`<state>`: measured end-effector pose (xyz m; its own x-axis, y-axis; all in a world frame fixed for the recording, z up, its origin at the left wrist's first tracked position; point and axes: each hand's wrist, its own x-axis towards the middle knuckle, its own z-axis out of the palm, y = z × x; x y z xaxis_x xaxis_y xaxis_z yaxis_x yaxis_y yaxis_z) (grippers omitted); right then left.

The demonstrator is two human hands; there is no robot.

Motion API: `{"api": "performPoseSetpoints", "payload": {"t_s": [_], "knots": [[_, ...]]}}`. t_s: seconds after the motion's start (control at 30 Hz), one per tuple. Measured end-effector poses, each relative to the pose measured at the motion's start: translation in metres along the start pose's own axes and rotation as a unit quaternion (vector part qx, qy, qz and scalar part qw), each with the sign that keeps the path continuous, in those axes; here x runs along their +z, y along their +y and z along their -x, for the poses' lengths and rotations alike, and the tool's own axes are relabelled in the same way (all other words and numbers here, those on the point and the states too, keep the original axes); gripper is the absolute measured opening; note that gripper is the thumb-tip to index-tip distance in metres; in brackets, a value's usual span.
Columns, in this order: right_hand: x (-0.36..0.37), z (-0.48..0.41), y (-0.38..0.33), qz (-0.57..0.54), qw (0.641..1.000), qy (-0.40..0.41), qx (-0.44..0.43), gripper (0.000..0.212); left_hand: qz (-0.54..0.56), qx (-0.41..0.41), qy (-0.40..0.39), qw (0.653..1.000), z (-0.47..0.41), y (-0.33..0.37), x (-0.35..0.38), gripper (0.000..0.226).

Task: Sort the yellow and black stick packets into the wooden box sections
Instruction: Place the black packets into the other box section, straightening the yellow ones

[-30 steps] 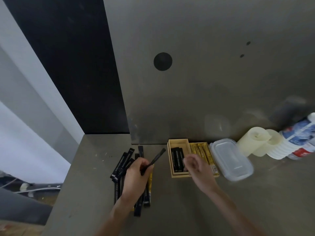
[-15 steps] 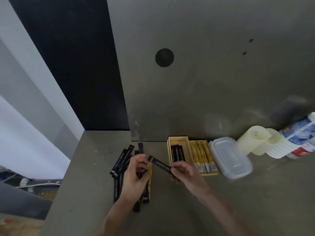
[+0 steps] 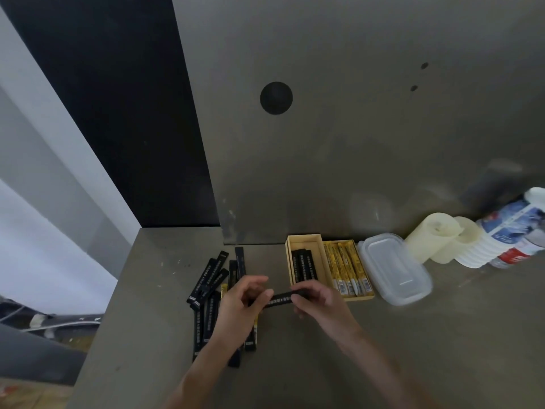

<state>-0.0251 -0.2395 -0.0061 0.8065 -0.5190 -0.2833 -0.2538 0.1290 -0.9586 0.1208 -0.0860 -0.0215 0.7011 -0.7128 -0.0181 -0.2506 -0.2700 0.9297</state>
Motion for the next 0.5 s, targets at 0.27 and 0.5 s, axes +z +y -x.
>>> {"api": "performPoseSetpoints", "payload": {"t_s": [0.27, 0.5], "knots": [[0.01, -0.005, 0.004, -0.089, 0.995, 0.038, 0.036, 0.021, -0.013, -0.011, -0.005, 1.0, 0.003, 0.001, 0.014, 0.014], [-0.022, -0.03, -0.017, -0.016, 0.985, 0.166, -0.035, 0.037, 0.032, -0.067, 0.029, 0.997, 0.007, -0.01, 0.001, 0.007]]}}
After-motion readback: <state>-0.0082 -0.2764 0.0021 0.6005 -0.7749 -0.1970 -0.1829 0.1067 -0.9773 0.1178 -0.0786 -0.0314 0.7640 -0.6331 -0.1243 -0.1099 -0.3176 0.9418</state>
